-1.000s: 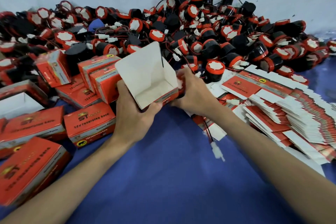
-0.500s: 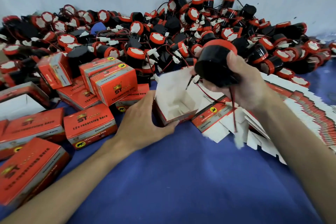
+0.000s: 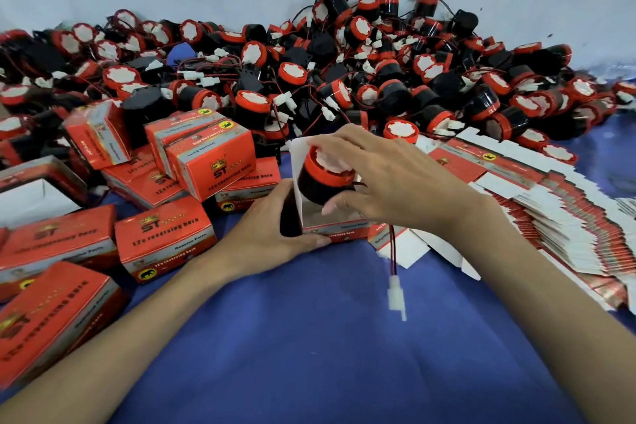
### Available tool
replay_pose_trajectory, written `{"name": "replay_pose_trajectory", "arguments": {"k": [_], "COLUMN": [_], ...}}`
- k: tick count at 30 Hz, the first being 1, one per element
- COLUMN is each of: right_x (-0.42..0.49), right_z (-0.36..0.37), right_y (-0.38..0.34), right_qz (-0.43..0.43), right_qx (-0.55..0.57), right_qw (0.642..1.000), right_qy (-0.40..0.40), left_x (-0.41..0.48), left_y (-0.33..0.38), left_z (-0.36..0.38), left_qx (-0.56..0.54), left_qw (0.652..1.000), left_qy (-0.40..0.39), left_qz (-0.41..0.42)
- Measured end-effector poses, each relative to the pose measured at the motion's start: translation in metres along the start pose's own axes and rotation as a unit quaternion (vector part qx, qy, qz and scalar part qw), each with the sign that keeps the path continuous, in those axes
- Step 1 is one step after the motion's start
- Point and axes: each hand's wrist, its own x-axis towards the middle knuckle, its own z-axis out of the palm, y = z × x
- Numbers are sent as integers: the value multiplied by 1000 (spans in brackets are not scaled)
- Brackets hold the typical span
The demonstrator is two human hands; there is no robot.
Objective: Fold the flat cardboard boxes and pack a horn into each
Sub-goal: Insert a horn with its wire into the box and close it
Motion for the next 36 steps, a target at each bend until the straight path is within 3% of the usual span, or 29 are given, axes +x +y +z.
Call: {"name": "replay_pose_trajectory", "arguments": {"k": [3,6,9,14,18,25,28,30,32,34,36], "right_x": [1,-1,-4,1,1,0,-6,-12,-16,-19,-18], "right_z": [4,15,18,11,19,4,-16,-27,-31,-26,-25], "right_y": [-1,-7,-9,-11,-18,-12,-8,-7,-12,-18,-20], "right_qz": [25,-1,-22,-6,-44,33,55,120,194,214,215], "right_qx": [-58,-137,-117,-132,-219,-67,-89,-135,-133,-121,-141], "right_qw": [998,989,987,988,969,981,983,968,938,915,918], "right_qy": [-10,-58,-109,-80,-104,-181,-148,-173,-255,-320,-302], "left_x": [-1,-1,-1,-1,-2,-4,-2,-3,-2,-1,0], "left_y": [0,2,2,1,3,11,11,12,12,12,13], "left_z": [0,0,1,1,1,5,8,11,11,11,11], "left_qx": [-8,-21,-14,-13,-25,-86,-85,-100,-111,-115,-111], "left_qw": [1000,1000,1000,1000,999,995,994,991,989,988,988], "left_qy": [3,6,13,13,16,44,70,75,78,77,72], "left_qz": [-5,-7,-6,-11,-13,-21,-29,-42,-58,-71,-84]}}
